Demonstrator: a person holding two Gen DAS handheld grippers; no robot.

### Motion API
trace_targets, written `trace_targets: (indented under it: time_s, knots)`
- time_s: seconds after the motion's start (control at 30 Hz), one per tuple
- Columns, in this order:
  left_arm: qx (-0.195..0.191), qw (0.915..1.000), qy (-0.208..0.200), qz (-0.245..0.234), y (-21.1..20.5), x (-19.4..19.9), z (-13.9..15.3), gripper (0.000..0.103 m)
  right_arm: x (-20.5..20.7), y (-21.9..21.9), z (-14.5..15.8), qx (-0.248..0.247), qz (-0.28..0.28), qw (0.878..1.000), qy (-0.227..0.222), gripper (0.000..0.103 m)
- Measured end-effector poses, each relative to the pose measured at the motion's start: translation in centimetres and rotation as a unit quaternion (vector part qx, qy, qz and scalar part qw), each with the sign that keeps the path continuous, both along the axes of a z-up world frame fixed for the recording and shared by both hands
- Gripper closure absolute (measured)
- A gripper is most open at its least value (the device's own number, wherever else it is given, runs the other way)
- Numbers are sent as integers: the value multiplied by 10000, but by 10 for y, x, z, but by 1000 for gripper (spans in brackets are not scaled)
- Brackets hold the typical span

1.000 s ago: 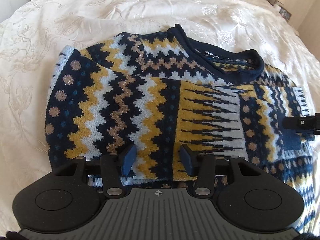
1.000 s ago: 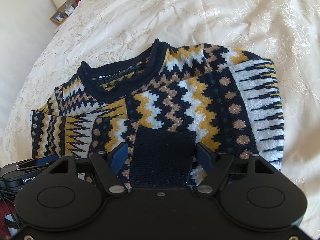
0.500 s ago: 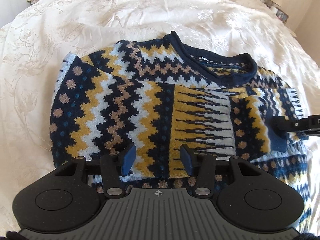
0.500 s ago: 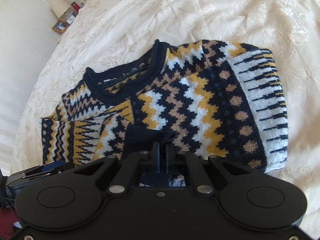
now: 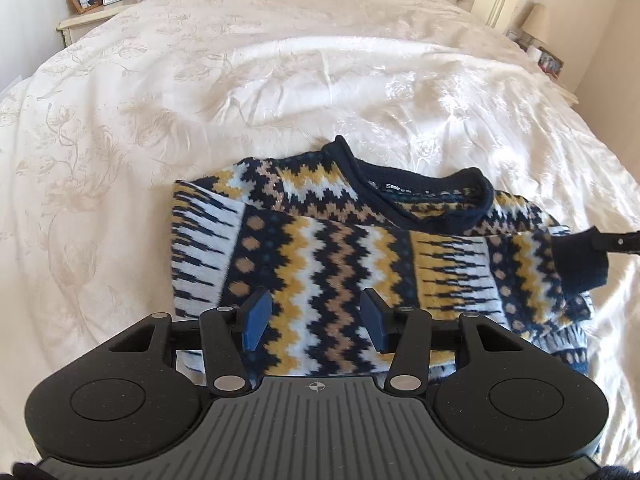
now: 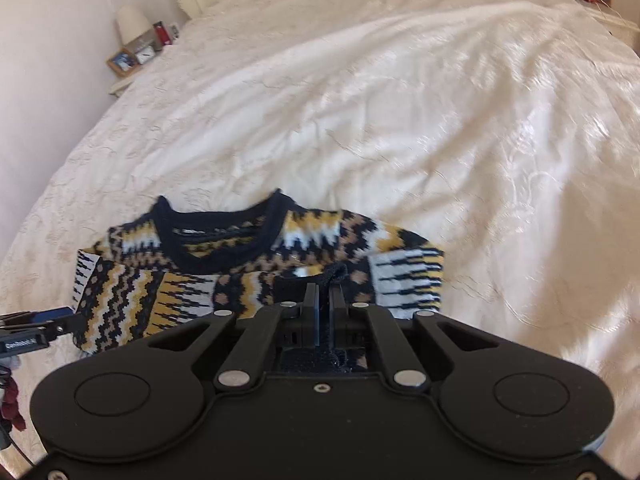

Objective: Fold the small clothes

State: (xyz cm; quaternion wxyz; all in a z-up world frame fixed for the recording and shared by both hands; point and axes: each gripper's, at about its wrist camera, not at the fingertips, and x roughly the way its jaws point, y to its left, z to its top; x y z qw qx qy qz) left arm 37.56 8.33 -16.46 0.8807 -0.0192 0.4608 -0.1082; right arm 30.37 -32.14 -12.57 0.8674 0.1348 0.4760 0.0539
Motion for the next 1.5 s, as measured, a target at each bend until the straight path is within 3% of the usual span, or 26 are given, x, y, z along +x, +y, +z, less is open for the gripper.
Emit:
trace_targets:
  time_s: [0.13,0.37,0.53,0.6,0.67,0.73,1.07,1.5]
  knots:
    - [170,9998,41,128,3,18,-13,55,3,-3,-21,-127,-106,9996,247,93]
    - [593,9965,445,388,18,37,-52,53,4,-2,-53,-825,-199,9939,705,92]
    - [641,9967,394,292,17,35,-51,47,2,-9,-60,-774,-268,9939,741,92]
    - [553,9973,401,272,19,33,-49,39,-1,-8,-56,-766,-251,9944,680,85]
    - [453,9979,428,194,20,30,-45,25,-6,-7,-48,-756,-305,9949,597,48]
    - [407,9984,395,80,18,22,-39,18,-14,-8,-41,-685,-377,9957,492,29]
    - [126,9992,374,-9,30,-56,-11,12,-82,5,-14,-264,-336,9985,341,11]
    - [-134,9960,845,-243,49,-165,-29,12,-197,47,-25,24,-298,9971,699,9]
